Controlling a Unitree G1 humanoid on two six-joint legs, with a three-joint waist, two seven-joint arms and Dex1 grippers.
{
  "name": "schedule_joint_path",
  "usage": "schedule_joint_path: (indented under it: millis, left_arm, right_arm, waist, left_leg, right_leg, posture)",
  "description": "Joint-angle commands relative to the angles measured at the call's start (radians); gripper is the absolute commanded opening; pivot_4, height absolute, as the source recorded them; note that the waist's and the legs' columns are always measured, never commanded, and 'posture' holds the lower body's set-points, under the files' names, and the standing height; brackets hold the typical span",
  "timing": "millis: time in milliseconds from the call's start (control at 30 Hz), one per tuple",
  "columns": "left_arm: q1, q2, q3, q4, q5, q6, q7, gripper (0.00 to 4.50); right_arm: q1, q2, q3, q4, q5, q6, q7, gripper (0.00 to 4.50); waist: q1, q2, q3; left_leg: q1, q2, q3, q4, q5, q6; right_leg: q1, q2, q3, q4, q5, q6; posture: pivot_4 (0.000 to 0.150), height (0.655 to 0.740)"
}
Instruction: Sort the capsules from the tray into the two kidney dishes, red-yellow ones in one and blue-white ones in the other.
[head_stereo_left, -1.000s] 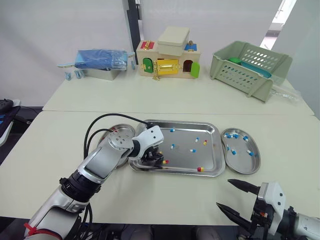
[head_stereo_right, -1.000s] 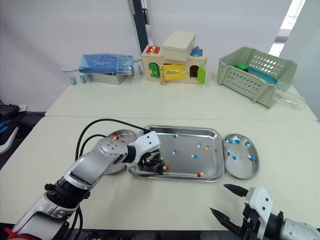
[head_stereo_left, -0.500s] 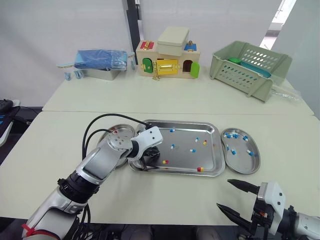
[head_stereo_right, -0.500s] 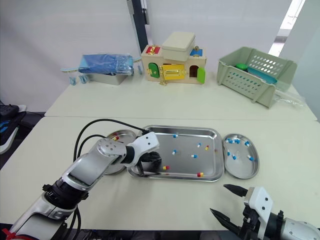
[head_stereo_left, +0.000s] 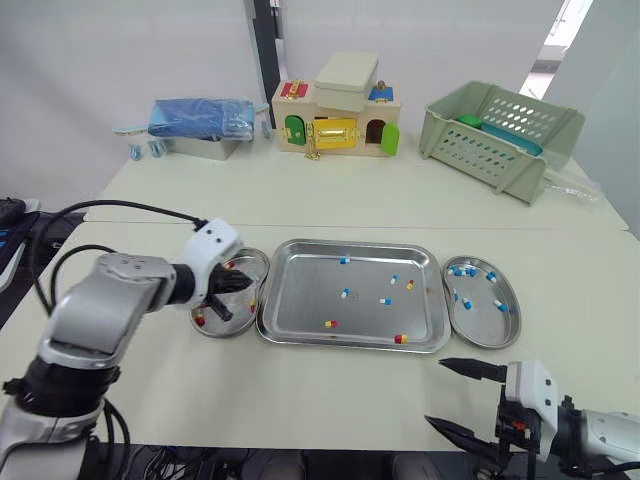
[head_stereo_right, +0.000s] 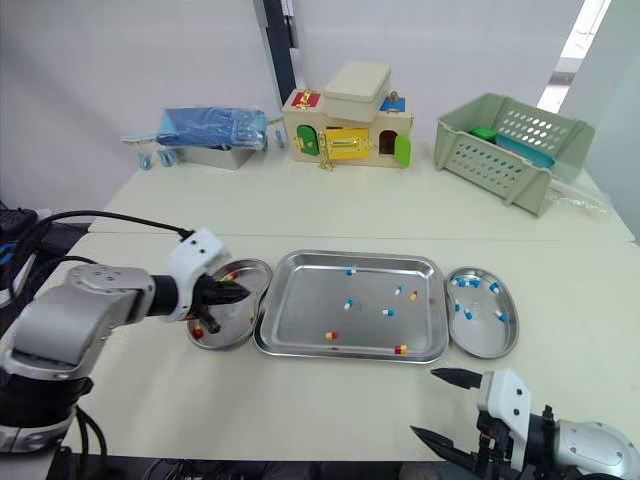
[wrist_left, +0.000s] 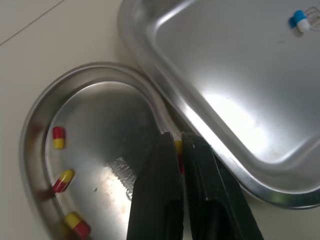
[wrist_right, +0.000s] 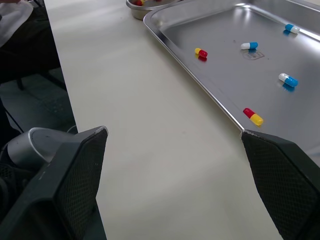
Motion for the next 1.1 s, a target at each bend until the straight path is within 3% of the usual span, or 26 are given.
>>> schedule_joint_path:
  millis: [33, 433, 533, 900, 1100]
  left_arm:
    - [0.037, 0.026, 0.078, -0.023, -0.014, 0.001, 0.032, 0.1]
    - [0.068, 0.032, 0.094, -0.033, -0.059, -0.004, 0.085, 0.1]
    - [0.063, 0.033, 0.088, -0.028, -0.066, -0.006, 0.094, 0.73]
    - [0.061, 0.051, 0.091, -0.027, -0.099, -0.012, 0.09, 4.29]
    - [0.164, 0.094, 0.237, -0.043, -0.168, -0.032, 0.031, 4.45]
  right_arm:
    - [-0.019, -0.01, -0.003, -0.005, 0.016, -0.013, 0.019, 4.5]
    - [-0.054, -0.005, 0.009, 0.05, 0.016, -0.034, 0.042, 4.5]
    - [-0.046, -0.001, 0.007, 0.055, 0.013, -0.042, 0.043, 4.5]
    - [-0.036, -0.002, 0.007, 0.061, 0.015, -0.048, 0.038, 4.5]
    - [-0.05, -0.033, -0.044, 0.042, 0.083, 0.012, 0.047, 4.5]
  waist:
    - [0.0, 0.0, 0.0]
    - [0.0, 0.0, 0.0]
    - [0.0, 0.0, 0.0]
    - [0.0, 0.0, 0.0]
    - [-0.005, 0.0, 0.0]
  left_leg:
    - [0.0, 0.0, 0.0, 0.0, 0.0, 0.0]
    - [0.0, 0.0, 0.0, 0.0, 0.0, 0.0]
    - [0.0, 0.0, 0.0, 0.0, 0.0, 0.0]
    - [0.0, 0.0, 0.0, 0.0, 0.0, 0.0]
    - [0.0, 0.0, 0.0, 0.0, 0.0, 0.0]
  right_leg:
    - [0.0, 0.0, 0.0, 0.0, 0.0, 0.0]
    - [0.0, 0.0, 0.0, 0.0, 0.0, 0.0]
    - [0.0, 0.0, 0.0, 0.0, 0.0, 0.0]
    - [0.0, 0.0, 0.0, 0.0, 0.0, 0.0]
    - [-0.001, 0.0, 0.0, 0.0, 0.0, 0.0]
  posture:
    - [0.15, 0.74]
    - [0.15, 0.74]
    - [0.15, 0.74]
    - [0.15, 0.74]
    - [0.15, 0.74]
